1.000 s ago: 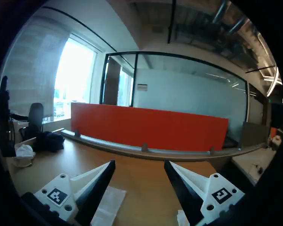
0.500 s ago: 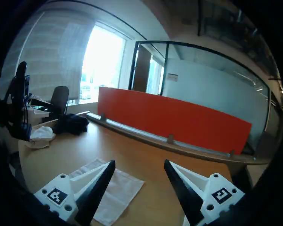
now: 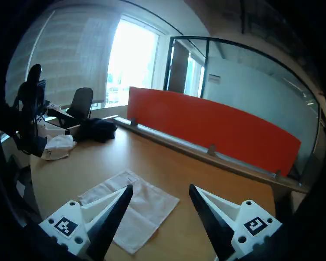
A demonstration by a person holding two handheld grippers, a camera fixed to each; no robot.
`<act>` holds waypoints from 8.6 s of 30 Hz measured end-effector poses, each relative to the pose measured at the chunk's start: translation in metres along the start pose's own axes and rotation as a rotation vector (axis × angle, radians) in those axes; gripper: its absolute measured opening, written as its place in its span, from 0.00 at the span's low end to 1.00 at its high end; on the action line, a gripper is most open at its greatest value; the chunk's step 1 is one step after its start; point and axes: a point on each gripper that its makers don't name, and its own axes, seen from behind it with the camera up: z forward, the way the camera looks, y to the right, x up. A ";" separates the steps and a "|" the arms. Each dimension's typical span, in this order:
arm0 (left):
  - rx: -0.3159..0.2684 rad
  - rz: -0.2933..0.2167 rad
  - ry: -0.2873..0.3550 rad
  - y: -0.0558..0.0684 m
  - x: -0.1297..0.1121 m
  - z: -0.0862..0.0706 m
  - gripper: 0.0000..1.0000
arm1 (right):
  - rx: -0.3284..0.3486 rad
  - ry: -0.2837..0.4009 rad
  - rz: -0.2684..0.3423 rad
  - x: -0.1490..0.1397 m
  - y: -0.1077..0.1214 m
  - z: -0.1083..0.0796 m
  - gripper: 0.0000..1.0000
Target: Fold towel
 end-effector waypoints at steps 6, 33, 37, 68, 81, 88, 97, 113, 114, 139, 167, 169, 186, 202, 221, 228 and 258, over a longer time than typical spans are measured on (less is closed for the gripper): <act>-0.063 -0.021 -0.030 0.014 -0.016 0.002 0.96 | 0.049 -0.047 0.002 -0.016 -0.011 0.002 1.00; -0.230 0.024 -0.181 0.060 -0.109 0.026 0.96 | 0.159 -0.196 -0.049 -0.110 -0.053 0.029 1.00; -0.246 0.035 -0.205 0.066 -0.126 0.033 0.96 | 0.169 -0.217 -0.049 -0.128 -0.058 0.034 1.00; -0.331 0.108 -0.387 0.098 -0.238 0.069 0.96 | 0.262 -0.403 -0.093 -0.241 -0.079 0.057 1.00; -0.331 0.106 -0.439 0.103 -0.261 0.068 0.95 | 0.279 -0.436 -0.083 -0.260 -0.078 0.051 1.00; -0.319 0.104 -0.438 0.103 -0.261 0.069 0.96 | 0.291 -0.429 -0.062 -0.261 -0.083 0.051 0.91; -0.306 0.096 -0.442 0.104 -0.261 0.070 0.95 | 0.296 -0.423 -0.055 -0.261 -0.085 0.046 0.85; -0.278 0.086 -0.450 0.103 -0.260 0.072 0.83 | 0.293 -0.429 -0.050 -0.261 -0.086 0.047 0.83; -0.278 0.086 -0.451 0.103 -0.260 0.072 0.81 | 0.293 -0.429 -0.050 -0.261 -0.086 0.047 0.83; -0.251 0.068 -0.479 0.105 -0.259 0.073 0.37 | 0.293 -0.438 -0.037 -0.260 -0.089 0.048 0.20; -0.245 0.048 -0.519 0.111 -0.257 0.072 0.18 | 0.285 -0.447 -0.035 -0.261 -0.088 0.054 0.15; -0.248 0.048 -0.527 0.110 -0.256 0.072 0.18 | 0.286 -0.447 -0.036 -0.261 -0.088 0.053 0.15; -0.233 0.016 -0.544 0.109 -0.254 0.073 0.10 | 0.296 -0.425 -0.025 -0.250 -0.089 0.050 0.13; -0.221 -0.064 -0.514 0.107 -0.214 0.060 0.10 | 0.265 -0.375 -0.030 -0.210 -0.078 0.043 0.13; -0.205 -0.136 -0.467 0.108 -0.156 0.029 0.10 | 0.259 -0.325 -0.058 -0.154 -0.069 0.014 0.13; -0.206 -0.150 -0.467 0.114 -0.147 0.017 0.10 | 0.260 -0.315 -0.056 -0.143 -0.069 0.007 0.13; -0.220 -0.185 -0.463 0.115 -0.133 0.010 0.10 | 0.271 -0.311 -0.063 -0.126 -0.067 -0.002 0.13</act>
